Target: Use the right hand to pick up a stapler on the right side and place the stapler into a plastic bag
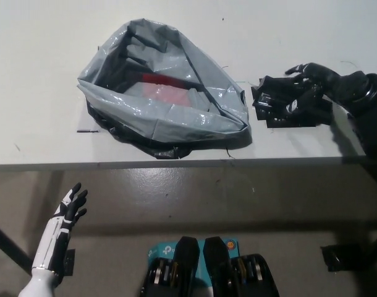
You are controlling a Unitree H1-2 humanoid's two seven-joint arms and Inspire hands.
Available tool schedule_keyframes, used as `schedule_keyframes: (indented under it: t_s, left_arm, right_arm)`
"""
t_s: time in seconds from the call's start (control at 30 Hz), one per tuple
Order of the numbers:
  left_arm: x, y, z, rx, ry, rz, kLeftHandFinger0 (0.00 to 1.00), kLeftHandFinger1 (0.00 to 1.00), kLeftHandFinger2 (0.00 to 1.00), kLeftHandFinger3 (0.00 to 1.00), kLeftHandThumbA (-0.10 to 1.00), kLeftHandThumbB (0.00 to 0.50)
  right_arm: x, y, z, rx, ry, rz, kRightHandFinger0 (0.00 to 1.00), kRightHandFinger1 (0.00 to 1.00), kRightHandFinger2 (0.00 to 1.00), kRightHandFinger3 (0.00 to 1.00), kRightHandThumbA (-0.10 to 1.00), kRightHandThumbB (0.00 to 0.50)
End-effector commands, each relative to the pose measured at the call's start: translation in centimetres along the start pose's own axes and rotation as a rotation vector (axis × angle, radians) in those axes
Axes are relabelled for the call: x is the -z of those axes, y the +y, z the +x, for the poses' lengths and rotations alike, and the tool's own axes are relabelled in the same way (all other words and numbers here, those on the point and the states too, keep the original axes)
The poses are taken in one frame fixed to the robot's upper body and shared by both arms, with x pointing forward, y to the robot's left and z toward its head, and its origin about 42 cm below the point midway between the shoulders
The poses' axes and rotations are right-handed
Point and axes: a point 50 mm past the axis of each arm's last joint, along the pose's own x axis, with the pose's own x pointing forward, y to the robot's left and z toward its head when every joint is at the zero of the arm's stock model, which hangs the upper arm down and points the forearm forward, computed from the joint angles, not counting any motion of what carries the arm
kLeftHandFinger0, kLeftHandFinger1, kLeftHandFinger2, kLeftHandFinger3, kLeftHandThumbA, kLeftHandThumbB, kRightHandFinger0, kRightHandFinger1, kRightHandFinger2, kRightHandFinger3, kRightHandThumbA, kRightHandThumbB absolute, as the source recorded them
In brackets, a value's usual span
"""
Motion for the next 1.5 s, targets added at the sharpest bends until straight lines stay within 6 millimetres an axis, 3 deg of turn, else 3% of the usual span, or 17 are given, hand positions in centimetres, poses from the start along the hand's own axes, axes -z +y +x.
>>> schedule_keyframes:
  t_s: [0.0,0.07,0.13,0.2,0.27,0.33,0.57,0.6,0.73,0.8,0.87,0.9,1.0,1.1,1.17,1.27,1.47]
  left_arm:
    - [-1.0,0.7,0.6,0.018,-0.054,0.023,1.0,1.0,1.0,1.0,1.0,0.0]
    - [-1.0,0.7,0.7,0.022,-0.056,0.018,1.0,1.0,1.0,1.0,1.0,0.0]
    - [-1.1,0.7,0.7,0.024,-0.059,0.018,1.0,1.0,1.0,1.0,1.0,0.0]
    - [-1.1,0.7,0.8,0.025,-0.059,0.019,1.0,1.0,1.0,1.0,1.0,0.0]
    - [-1.1,0.7,1.0,0.023,-0.063,0.015,1.0,1.0,1.0,1.0,1.0,0.0]
    - [-1.2,0.8,1.1,0.024,-0.067,0.015,1.0,1.0,1.0,1.0,1.0,0.0]
    - [-1.3,0.9,1.2,0.034,-0.061,0.018,1.0,1.0,1.0,1.0,1.0,0.0]
    - [-1.4,0.9,1.3,0.035,-0.061,0.016,1.0,1.0,1.0,1.0,1.0,0.0]
    - [-1.5,0.9,1.4,0.033,-0.062,0.016,1.0,1.0,1.0,1.0,1.0,0.0]
    - [-1.4,0.9,1.3,0.03,-0.062,0.032,1.0,1.0,1.0,1.0,1.0,0.0]
    - [-1.5,1.0,1.3,0.031,-0.062,0.029,1.0,1.0,1.0,1.0,1.0,0.001]
    - [-1.5,1.0,1.4,0.034,-0.063,0.024,1.0,1.0,1.0,1.0,1.0,0.004]
    - [-1.5,1.0,1.5,0.035,-0.068,0.024,1.0,1.0,1.0,1.0,1.0,0.0]
    - [-1.4,1.0,1.6,0.035,-0.068,0.022,1.0,1.0,1.0,1.0,1.0,0.0]
    - [-1.4,1.0,1.6,0.035,-0.066,0.023,1.0,1.0,1.0,1.0,1.0,0.0]
    - [-1.4,1.1,1.6,0.035,-0.063,0.019,1.0,1.0,1.0,1.0,1.0,0.0]
    - [-1.4,1.0,1.6,0.037,-0.068,0.02,1.0,1.0,1.0,1.0,1.0,0.0]
  right_arm:
    - [-2.1,-1.9,-0.3,0.291,-0.162,0.015,0.14,0.51,0.69,0.45,0.69,0.393]
    - [-1.8,-1.7,-0.2,0.31,-0.169,0.009,0.24,0.62,0.79,0.5,0.68,0.366]
    - [-1.6,-1.6,-0.2,0.315,-0.167,0.015,0.21,0.58,0.75,0.47,0.68,0.364]
    - [-1.3,-1.5,-0.2,0.322,-0.167,0.021,0.16,0.45,0.62,0.41,0.68,0.352]
    - [-1.2,-1.5,-0.2,0.325,-0.166,0.026,0.16,0.47,0.64,0.42,0.67,0.341]
    - [-1.0,-1.5,-0.2,0.332,-0.171,0.035,0.21,0.55,0.72,0.47,0.65,0.33]
    - [-0.7,-1.4,-0.2,0.333,-0.172,0.088,0.22,0.54,0.71,0.53,0.6,0.311]
    - [-0.7,-1.5,-0.2,0.331,-0.173,0.116,0.24,0.56,0.71,0.5,0.59,0.315]
    - [-1.2,-2.1,-0.3,0.296,-0.193,0.402,0.2,0.52,0.72,0.59,0.5,0.31]
    - [-1.5,-2.4,-0.3,0.28,-0.217,0.621,0.11,0.39,0.62,0.5,0.46,0.326]
    - [-1.7,-2.5,-0.4,0.258,-0.265,0.804,0.02,0.3,0.58,0.45,0.39,0.309]
    - [-1.8,-2.7,-0.4,0.24,-0.279,0.913,0.0,0.25,0.54,0.43,0.38,0.337]
    - [-2.3,-3.2,-0.4,0.182,-0.31,1.163,0.0,0.18,0.49,0.4,0.38,0.333]
    - [-2.7,-3.5,-0.6,0.143,-0.348,1.272,0.0,0.16,0.49,0.49,0.46,0.309]
    - [-2.9,-3.7,-0.7,0.104,-0.366,1.374,0.0,0.12,0.44,0.53,0.49,0.304]
    - [-3.0,-3.6,-0.7,0.06,-0.37,1.458,0.0,0.05,0.4,0.54,0.54,0.245]
    - [-2.7,-2.9,-0.6,-0.011,-0.376,1.635,0.0,0.07,0.44,0.63,0.57,0.224]
